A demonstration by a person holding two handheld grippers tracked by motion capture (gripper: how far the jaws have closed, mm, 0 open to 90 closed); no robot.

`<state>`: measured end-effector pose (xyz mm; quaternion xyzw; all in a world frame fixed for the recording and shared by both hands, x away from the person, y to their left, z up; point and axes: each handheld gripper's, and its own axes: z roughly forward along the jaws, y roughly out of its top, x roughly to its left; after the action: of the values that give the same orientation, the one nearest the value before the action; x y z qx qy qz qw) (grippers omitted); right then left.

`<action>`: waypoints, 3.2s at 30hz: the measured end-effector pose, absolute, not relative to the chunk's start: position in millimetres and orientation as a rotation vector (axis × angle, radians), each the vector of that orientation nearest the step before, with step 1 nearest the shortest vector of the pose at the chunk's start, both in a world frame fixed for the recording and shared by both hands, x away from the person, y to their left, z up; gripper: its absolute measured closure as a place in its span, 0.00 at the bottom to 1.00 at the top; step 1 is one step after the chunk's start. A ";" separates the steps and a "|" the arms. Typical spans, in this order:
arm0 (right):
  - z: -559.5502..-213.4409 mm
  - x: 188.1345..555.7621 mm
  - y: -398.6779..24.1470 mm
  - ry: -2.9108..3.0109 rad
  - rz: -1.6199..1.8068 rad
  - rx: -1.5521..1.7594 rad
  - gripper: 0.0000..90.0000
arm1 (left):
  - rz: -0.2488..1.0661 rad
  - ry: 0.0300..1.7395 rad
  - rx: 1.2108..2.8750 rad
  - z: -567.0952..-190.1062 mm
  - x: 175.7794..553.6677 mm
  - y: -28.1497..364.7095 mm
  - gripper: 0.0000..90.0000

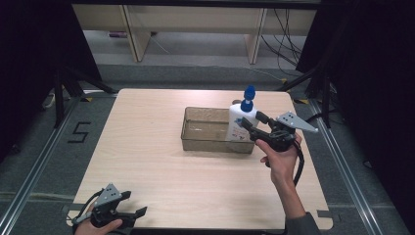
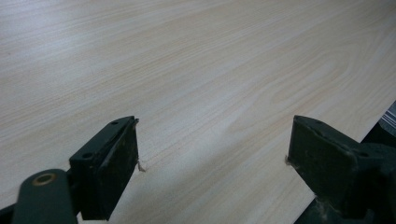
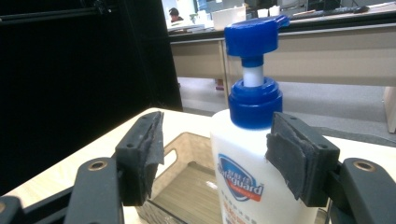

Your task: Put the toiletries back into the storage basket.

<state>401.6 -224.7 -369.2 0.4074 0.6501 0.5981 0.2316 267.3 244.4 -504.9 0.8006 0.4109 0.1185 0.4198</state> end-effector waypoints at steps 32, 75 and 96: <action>-388.1 379.4 -197.2 1.950 1.637 1.055 0.22 | 0.298 1.031 2.009 -504.8 267.2 244.6 0.17; -436.6 344.6 -167.7 2.159 1.639 0.990 0.22 | 0.295 1.032 2.012 -505.2 267.3 244.3 0.17; -454.5 330.0 -165.1 2.249 1.579 1.023 0.19 | 0.301 1.048 1.976 -506.5 266.9 242.7 0.17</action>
<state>330.0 -165.1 -454.5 0.3469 0.7628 0.5356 0.1045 266.9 242.7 -506.5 0.7913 0.4197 0.1204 0.4279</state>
